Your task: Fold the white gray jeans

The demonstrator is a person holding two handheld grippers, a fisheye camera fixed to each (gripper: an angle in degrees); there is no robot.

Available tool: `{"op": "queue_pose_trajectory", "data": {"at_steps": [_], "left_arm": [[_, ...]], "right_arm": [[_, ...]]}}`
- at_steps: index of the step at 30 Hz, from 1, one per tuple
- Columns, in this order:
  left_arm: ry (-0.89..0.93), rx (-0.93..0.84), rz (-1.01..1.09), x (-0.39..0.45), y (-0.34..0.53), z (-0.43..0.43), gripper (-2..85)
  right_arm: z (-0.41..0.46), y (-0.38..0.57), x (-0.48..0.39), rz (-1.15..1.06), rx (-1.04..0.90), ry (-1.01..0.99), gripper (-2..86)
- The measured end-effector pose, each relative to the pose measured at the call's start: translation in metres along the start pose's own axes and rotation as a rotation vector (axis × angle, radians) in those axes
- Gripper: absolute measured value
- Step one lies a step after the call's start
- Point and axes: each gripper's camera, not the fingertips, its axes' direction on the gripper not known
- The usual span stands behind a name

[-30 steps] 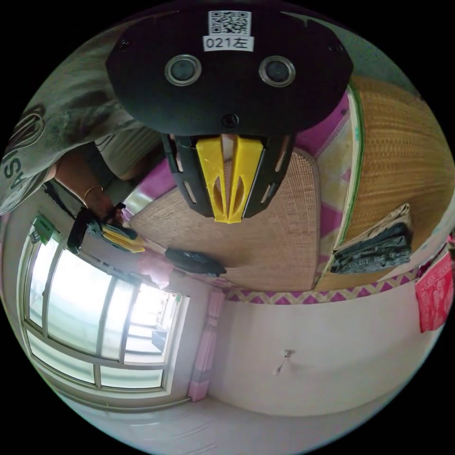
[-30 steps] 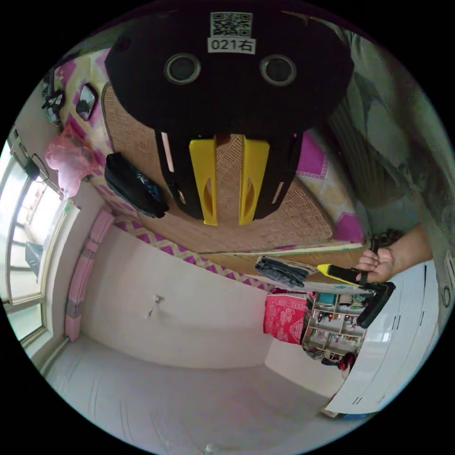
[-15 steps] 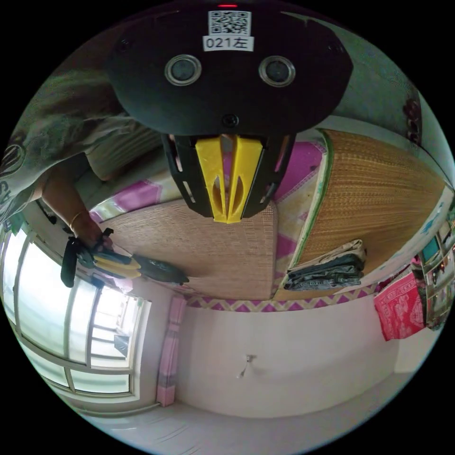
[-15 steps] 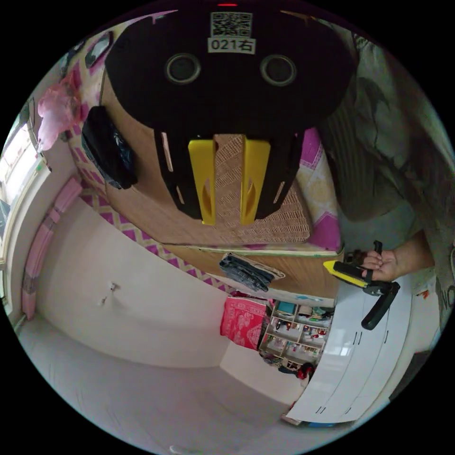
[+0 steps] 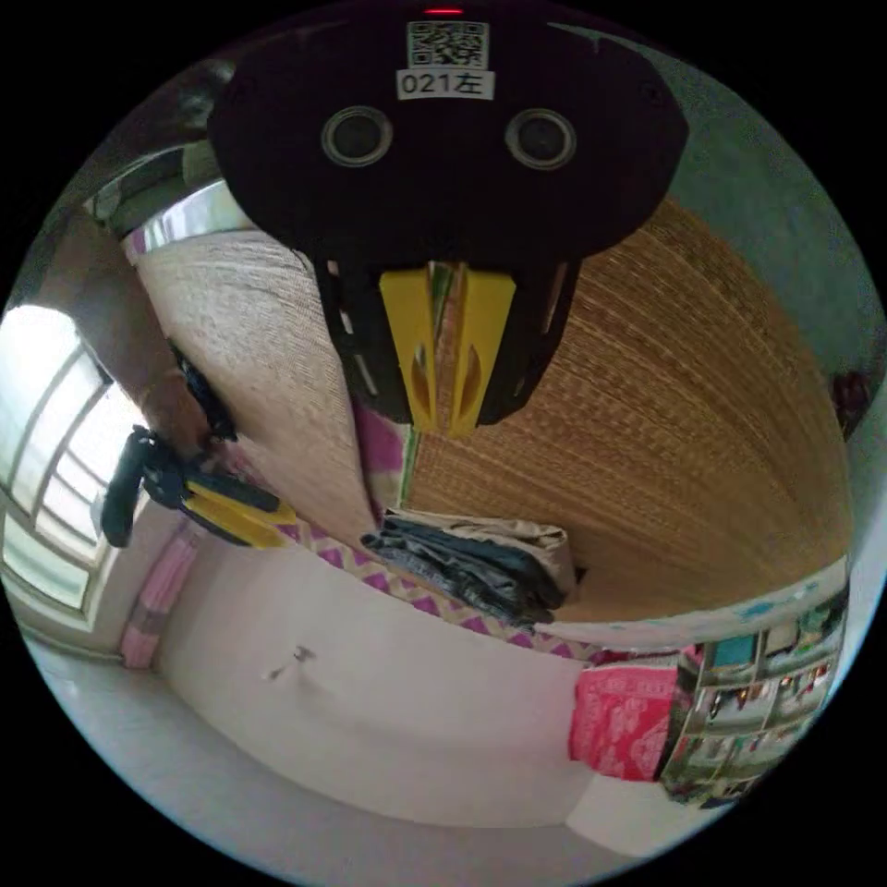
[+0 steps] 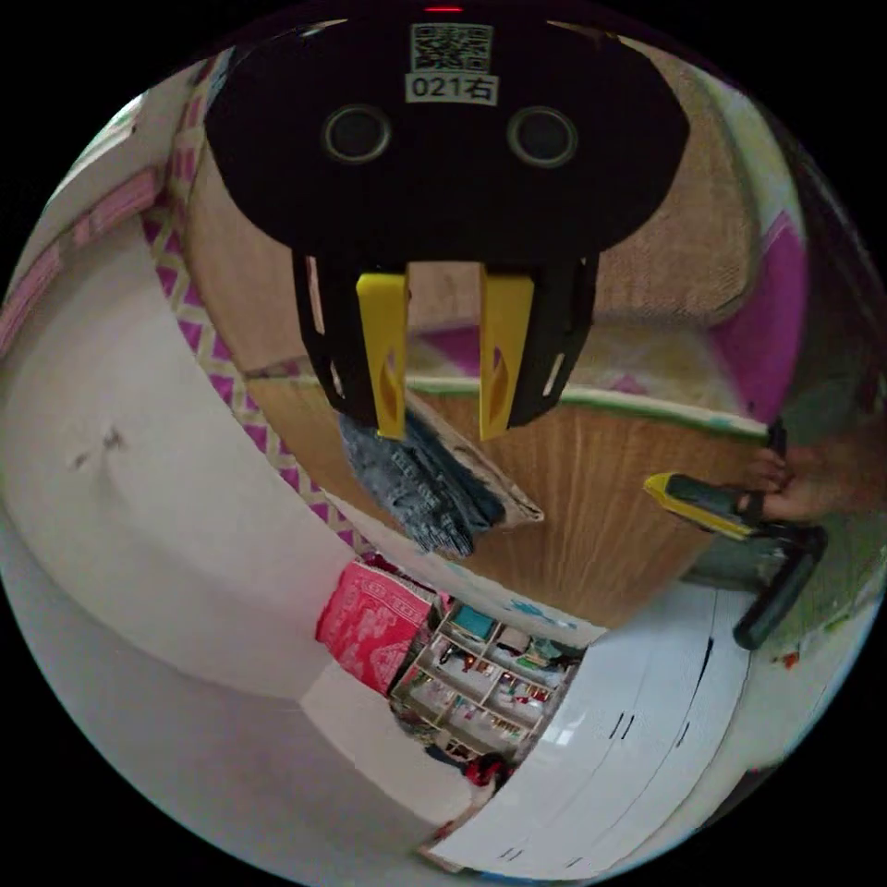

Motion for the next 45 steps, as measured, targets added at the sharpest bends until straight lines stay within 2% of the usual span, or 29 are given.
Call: {"op": "queue_pose_trajectory", "data": {"at_steps": [2, 5, 9, 13, 17, 22, 27, 33, 37, 39, 42, 45], "left_arm": [[0.012, -0.024, -0.031, -0.010, -0.002, 0.006, -1.0], [-0.038, 0.002, 0.062, -0.001, -0.005, 0.001, -1.0], [0.036, -0.001, 0.040, -0.018, -0.010, -0.004, -1.0], [0.046, 0.018, 0.028, -0.026, -0.011, -0.010, -1.0], [0.046, 0.051, 0.021, -0.030, -0.010, -0.015, -1.0], [0.052, 0.077, 0.022, -0.031, -0.007, -0.016, -1.0], [0.047, 0.075, 0.017, -0.026, -0.005, -0.010, -1.0], [0.034, 0.037, 0.064, -0.008, -0.002, 0.008, -1.0], [-0.004, -0.083, 0.197, 0.026, -0.004, 0.031, -1.0], [0.040, -0.175, 0.215, 0.058, -0.008, 0.046, -1.0], [0.106, -0.136, 0.376, 0.119, -0.008, 0.052, -1.0], [0.203, -0.093, 0.467, 0.174, 0.000, 0.062, -1.0]], "right_arm": [[0.048, -0.040, 0.006, -0.042, -0.034, -0.028, 12.3], [0.118, -0.093, 0.010, -0.116, -0.087, -0.026, 13.3], [0.190, -0.143, 0.014, -0.198, -0.128, 0.016, 14.0], [0.230, -0.171, 0.014, -0.270, -0.139, -0.007, 13.4], [0.261, -0.181, 0.016, -0.313, -0.173, -0.038, 9.1], [0.265, -0.187, 0.038, -0.186, -0.215, -0.059, 3.7], [0.225, -0.169, 0.141, 0.227, -0.113, -0.230, 0.1], [0.130, -0.101, 0.271, 0.507, 0.007, -0.197, -0.6], [0.048, -0.058, 0.317, 0.491, -0.004, -0.068, -0.8], [-0.011, -0.031, 0.329, 0.430, -0.048, 0.014, -0.8], [-0.078, 0.004, 0.317, 0.333, -0.153, 0.106, -0.8], [-0.125, 0.053, 0.275, 0.252, -0.272, 0.104, -0.7]]}}
